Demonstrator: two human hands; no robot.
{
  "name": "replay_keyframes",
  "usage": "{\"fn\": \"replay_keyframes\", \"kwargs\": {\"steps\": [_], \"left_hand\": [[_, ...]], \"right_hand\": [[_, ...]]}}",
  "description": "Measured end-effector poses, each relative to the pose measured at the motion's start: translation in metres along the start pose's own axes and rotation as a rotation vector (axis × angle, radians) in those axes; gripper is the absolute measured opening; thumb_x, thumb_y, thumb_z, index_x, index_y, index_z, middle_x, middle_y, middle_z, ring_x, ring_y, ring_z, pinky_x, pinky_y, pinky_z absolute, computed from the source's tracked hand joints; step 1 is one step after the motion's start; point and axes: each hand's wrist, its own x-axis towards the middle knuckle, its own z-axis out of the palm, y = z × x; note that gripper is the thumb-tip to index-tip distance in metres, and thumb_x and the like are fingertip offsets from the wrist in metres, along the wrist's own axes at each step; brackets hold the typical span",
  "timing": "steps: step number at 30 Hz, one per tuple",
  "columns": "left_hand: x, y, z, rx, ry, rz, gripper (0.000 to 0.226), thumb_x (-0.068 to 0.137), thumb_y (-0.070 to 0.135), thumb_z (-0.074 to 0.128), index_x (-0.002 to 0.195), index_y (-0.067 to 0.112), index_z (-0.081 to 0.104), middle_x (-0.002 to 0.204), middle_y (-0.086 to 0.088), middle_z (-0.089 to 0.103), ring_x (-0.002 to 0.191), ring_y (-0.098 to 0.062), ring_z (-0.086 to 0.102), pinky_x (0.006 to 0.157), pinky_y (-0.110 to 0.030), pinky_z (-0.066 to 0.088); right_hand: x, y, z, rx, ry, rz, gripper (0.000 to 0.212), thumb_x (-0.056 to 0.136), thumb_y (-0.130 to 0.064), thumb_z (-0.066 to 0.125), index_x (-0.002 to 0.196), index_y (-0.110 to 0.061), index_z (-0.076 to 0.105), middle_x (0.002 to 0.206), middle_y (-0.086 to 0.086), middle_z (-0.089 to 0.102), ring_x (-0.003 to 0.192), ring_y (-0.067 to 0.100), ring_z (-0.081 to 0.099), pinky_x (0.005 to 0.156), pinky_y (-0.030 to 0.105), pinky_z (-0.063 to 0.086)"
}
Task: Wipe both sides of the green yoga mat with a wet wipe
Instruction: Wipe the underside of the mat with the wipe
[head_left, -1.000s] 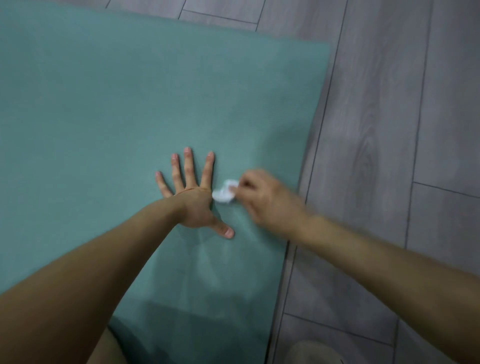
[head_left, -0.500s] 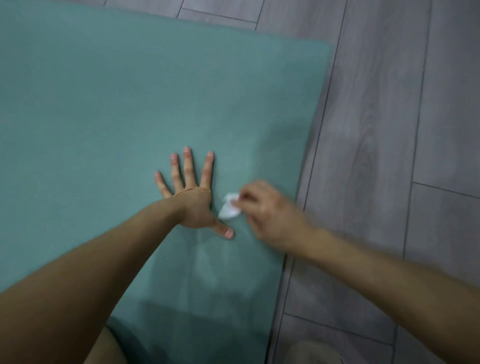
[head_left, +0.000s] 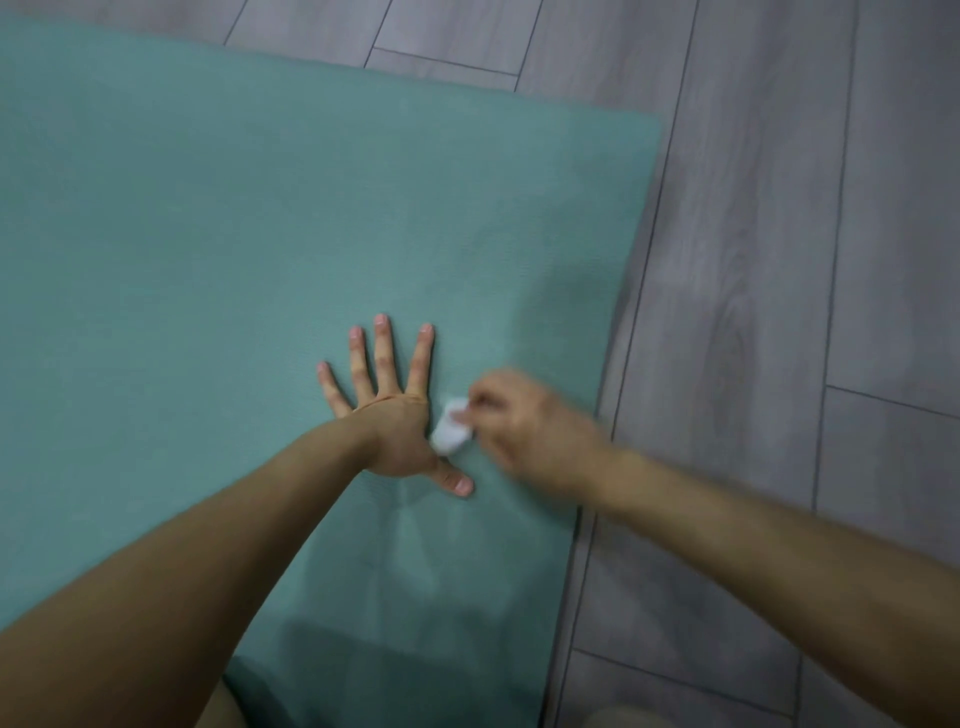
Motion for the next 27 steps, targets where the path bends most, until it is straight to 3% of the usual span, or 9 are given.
{"fn": "replay_keyframes", "kwargs": {"steps": [2, 3, 7, 10, 16, 20, 24, 25, 27], "left_hand": [[0.001, 0.000, 0.001, 0.006, 0.007, -0.003, 0.183, 0.030, 0.090, 0.084, 0.133, 0.042, -0.059, 0.134, -0.008, -0.072, 0.128, -0.038, -0.064, 0.111, -0.077, -0.023], [0.001, -0.001, 0.002, 0.005, 0.011, 0.008, 0.183, 0.030, 0.091, 0.084, 0.134, 0.042, -0.058, 0.135, -0.008, -0.072, 0.128, -0.038, -0.064, 0.111, -0.077, -0.023], [0.002, -0.003, 0.001, -0.026, 0.024, 0.031, 0.184, 0.027, 0.091, 0.084, 0.136, 0.044, -0.057, 0.137, -0.006, -0.071, 0.128, -0.036, -0.064, 0.110, -0.076, -0.025], [0.001, -0.002, 0.002, -0.018, 0.024, 0.028, 0.184, 0.027, 0.091, 0.084, 0.135, 0.045, -0.057, 0.137, -0.006, -0.071, 0.128, -0.036, -0.064, 0.110, -0.077, -0.025], [0.000, -0.005, 0.006, -0.037, 0.066, 0.054, 0.183, 0.030, 0.091, 0.084, 0.141, 0.042, -0.053, 0.142, -0.006, -0.068, 0.131, -0.036, -0.062, 0.110, -0.075, -0.027], [-0.006, -0.022, 0.014, -0.119, 0.252, 0.126, 0.174, 0.034, 0.094, 0.080, 0.162, 0.038, -0.026, 0.165, 0.003, -0.042, 0.152, -0.026, -0.041, 0.121, -0.065, -0.021], [-0.012, -0.057, 0.004, -0.152, 0.463, 0.132, 0.152, 0.043, 0.092, 0.077, 0.167, 0.036, 0.009, 0.175, -0.004, -0.002, 0.160, -0.030, 0.001, 0.128, -0.056, 0.006], [-0.015, -0.067, -0.002, -0.169, 0.498, 0.074, 0.153, 0.043, 0.091, 0.081, 0.167, 0.038, 0.010, 0.175, -0.006, -0.003, 0.160, -0.030, -0.001, 0.128, -0.056, 0.006], [-0.017, -0.089, -0.013, -0.228, 0.515, -0.095, 0.162, 0.037, 0.091, 0.082, 0.167, 0.040, 0.000, 0.175, -0.007, -0.014, 0.161, -0.028, -0.015, 0.128, -0.059, -0.001]], "right_hand": [[-0.004, -0.008, 0.003, -0.033, -0.072, -0.172, 0.016, 0.100, -0.011, 0.059, 0.108, -0.007, 0.072, 0.098, 0.013, 0.060, 0.088, 0.029, 0.055, 0.070, 0.040, 0.049], [0.007, 0.008, -0.005, -0.055, -0.031, -0.138, 0.013, 0.099, -0.013, 0.061, 0.106, -0.007, 0.071, 0.097, 0.012, 0.061, 0.087, 0.029, 0.056, 0.071, 0.038, 0.046], [0.066, 0.118, -0.072, -0.319, 0.149, 0.371, 0.024, 0.101, -0.021, 0.048, 0.108, -0.009, 0.068, 0.110, 0.014, 0.058, 0.098, 0.035, 0.059, 0.077, 0.039, 0.045], [0.077, 0.143, -0.084, -0.313, 0.291, 0.443, 0.031, 0.098, -0.022, 0.046, 0.102, -0.002, 0.069, 0.100, 0.019, 0.056, 0.081, 0.039, 0.059, 0.068, 0.046, 0.049], [0.048, 0.043, -0.013, -0.093, 0.167, 0.215, 0.026, 0.099, -0.016, 0.053, 0.114, -0.007, 0.073, 0.099, 0.014, 0.058, 0.082, 0.033, 0.059, 0.073, 0.044, 0.053], [0.051, 0.047, -0.012, -0.143, 0.014, -0.077, 0.026, 0.097, -0.010, 0.053, 0.113, -0.010, 0.074, 0.101, 0.013, 0.058, 0.087, 0.034, 0.060, 0.070, 0.043, 0.054], [0.088, 0.129, -0.062, -0.271, 0.329, 0.433, 0.034, 0.098, -0.024, 0.049, 0.107, -0.007, 0.076, 0.095, 0.019, 0.057, 0.089, 0.041, 0.060, 0.071, 0.045, 0.048], [0.095, 0.131, -0.063, -0.246, 0.383, 0.532, 0.033, 0.098, -0.022, 0.048, 0.107, -0.007, 0.076, 0.094, 0.020, 0.057, 0.087, 0.042, 0.061, 0.071, 0.046, 0.048], [0.106, 0.096, -0.036, -0.191, 0.382, 0.468, 0.032, 0.099, -0.022, 0.048, 0.106, -0.007, 0.076, 0.092, 0.019, 0.059, 0.083, 0.041, 0.061, 0.069, 0.047, 0.050]]}}
